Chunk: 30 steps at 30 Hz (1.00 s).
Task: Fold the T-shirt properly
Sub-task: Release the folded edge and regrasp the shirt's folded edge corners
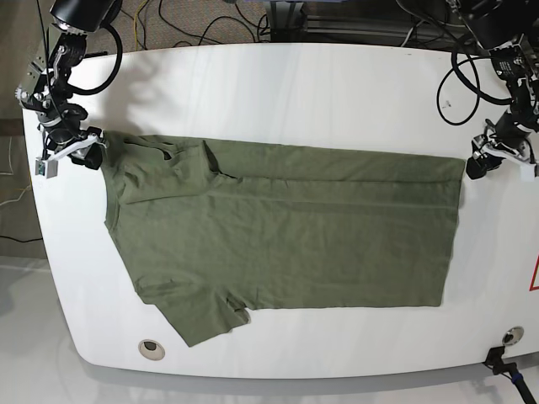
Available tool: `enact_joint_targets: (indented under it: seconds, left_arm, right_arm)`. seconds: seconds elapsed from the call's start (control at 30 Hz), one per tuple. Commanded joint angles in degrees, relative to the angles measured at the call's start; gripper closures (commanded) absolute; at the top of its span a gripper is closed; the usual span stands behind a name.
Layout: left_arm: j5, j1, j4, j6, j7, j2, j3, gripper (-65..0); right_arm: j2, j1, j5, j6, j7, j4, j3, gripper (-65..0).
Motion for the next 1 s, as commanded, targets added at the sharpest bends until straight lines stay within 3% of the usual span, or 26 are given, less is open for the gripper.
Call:
enact_joint_targets:
  seconds: [0.0, 0.1, 0.17, 0.27, 0.4, 0.5, 0.73, 0.97]
  left_arm:
    - [-1.0, -0.8, 0.9, -0.5, -1.6, -1.3, 0.0, -28.0]
    - [-0.9, -1.0, 1.4, -0.7, -2.3, -1.2, 0.6, -22.6]
    - [-0.8, -1.4, 2.0, -0.5, -2.5, -1.2, 1.0, -11.6]
    - [0.3, -2.1, 1.4, 0.4, -4.4, -1.3, 3.5, -2.1]
    - [0.5, -3.5, -0.7, 0.7, -3.8, -0.9, 2.6, -14.9]
    - [0.6, -4.1, -3.0, 1.0, -3.6, -1.0, 2.7, -17.1]
    - [0.6, -4.5, -6.4, 0.8, -3.7, -1.1, 2.6, -15.3]
    - [1.2, -3.6, -5.0, 2.6, -3.2, -1.0, 3.2, -26.0]
  right_arm:
    - [1.0, 0.2, 0.5, 0.5, 1.4, 0.9, 0.0, -16.8]
    - [0.8, 0.2, 0.4, 0.4, 1.2, 0.8, -0.5, -8.1]
    - [0.8, 0.6, 0.3, 0.4, 1.2, 0.7, -0.5, -0.5]
    - [0.5, 1.1, -0.2, 0.4, 1.0, 0.0, -1.0, 0.0]
    - [0.6, 0.8, -0.1, 0.0, 1.1, 0.3, -0.7, 0.0]
    - [0.5, 0.7, -0.1, 0.1, 1.4, 0.4, -0.7, 0.0]
    - [0.6, 0.8, -0.1, 0.0, 1.4, 0.2, -0.5, 0.0]
    - [0.5, 0.6, -0.1, 0.2, 1.3, 0.4, -0.4, 0.0]
